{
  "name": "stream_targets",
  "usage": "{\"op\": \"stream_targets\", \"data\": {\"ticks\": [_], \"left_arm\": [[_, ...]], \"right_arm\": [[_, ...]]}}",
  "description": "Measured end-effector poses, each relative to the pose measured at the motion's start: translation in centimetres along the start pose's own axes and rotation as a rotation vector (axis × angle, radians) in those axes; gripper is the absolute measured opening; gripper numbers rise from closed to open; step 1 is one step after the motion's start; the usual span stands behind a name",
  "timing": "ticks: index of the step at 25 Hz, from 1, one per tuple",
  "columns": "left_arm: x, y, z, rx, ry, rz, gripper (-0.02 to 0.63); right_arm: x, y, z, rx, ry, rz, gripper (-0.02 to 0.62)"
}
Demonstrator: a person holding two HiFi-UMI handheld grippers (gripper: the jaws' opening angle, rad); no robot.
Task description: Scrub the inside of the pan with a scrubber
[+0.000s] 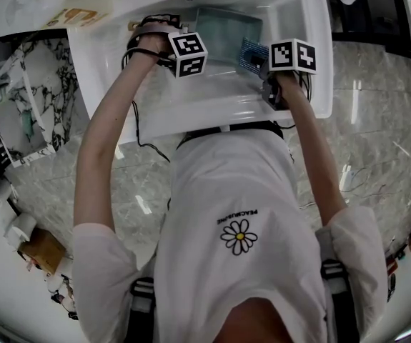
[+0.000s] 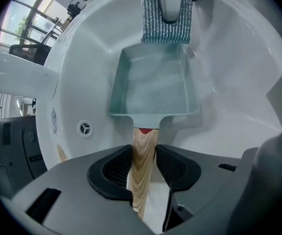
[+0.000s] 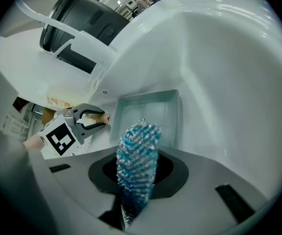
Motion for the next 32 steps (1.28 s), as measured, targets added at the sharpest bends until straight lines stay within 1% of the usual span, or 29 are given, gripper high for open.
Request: {"op": "stream_targets", "data": {"ticks": [7, 10, 16, 19, 22, 24, 26, 27, 32], "left_arm": [[-0.7, 0.0, -0.3, -0.013, 0.008, -0.013, 0.166], [-0.8, 0.1, -0.4, 0.000, 0.019, 0.009, 0.175], [-0.9, 0.1, -0.2, -0.007, 0.018, 0.051, 0.184], [-0.9, 0.1, 1.1, 0.022, 0.046, 0.077, 0.198], [-1.3, 0.0, 3.5, 0.056, 0.096, 0.096, 0.199], [-1.8, 0.0, 5.9, 0.108, 0.141, 0.117, 0.198], [-2.2, -0.1, 8.9, 0.196, 0.203, 0.157, 0.195], [-2.4, -0.2, 10.5, 0.252, 0.232, 0.196, 0.187], [-1.5, -0.7, 18.4, 0.601, 0.333, 0.494, 0.173]], "right_arm": [[0.0, 0.0, 0.0, 0.001, 0.001, -0.007, 0.058], [0.0, 0.0, 0.0, 0.000, 0.002, -0.006, 0.058], [-0.1, 0.0, 0.1, -0.006, 0.005, -0.012, 0.058], [-0.2, 0.1, 0.7, 0.004, 0.015, -0.011, 0.058], [-0.8, 0.8, 1.6, 0.043, 0.024, 0.003, 0.058], [-1.5, 1.3, 2.6, 0.086, 0.029, 0.014, 0.057], [-2.5, 1.9, 3.8, 0.150, 0.026, 0.036, 0.057], [-3.1, 2.1, 4.6, 0.190, 0.019, 0.053, 0.058], [-6.1, 3.0, 9.1, 0.420, -0.041, 0.180, 0.058]]}}
Point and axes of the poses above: the fingertips, and each gripper's own axes: z backward along the fingers, x to its right, y out of its top, the point moved 6 cm from there along z, backward along the fingers, and after that the axes turned 13 degrees about -y, right-handed, at the moved point
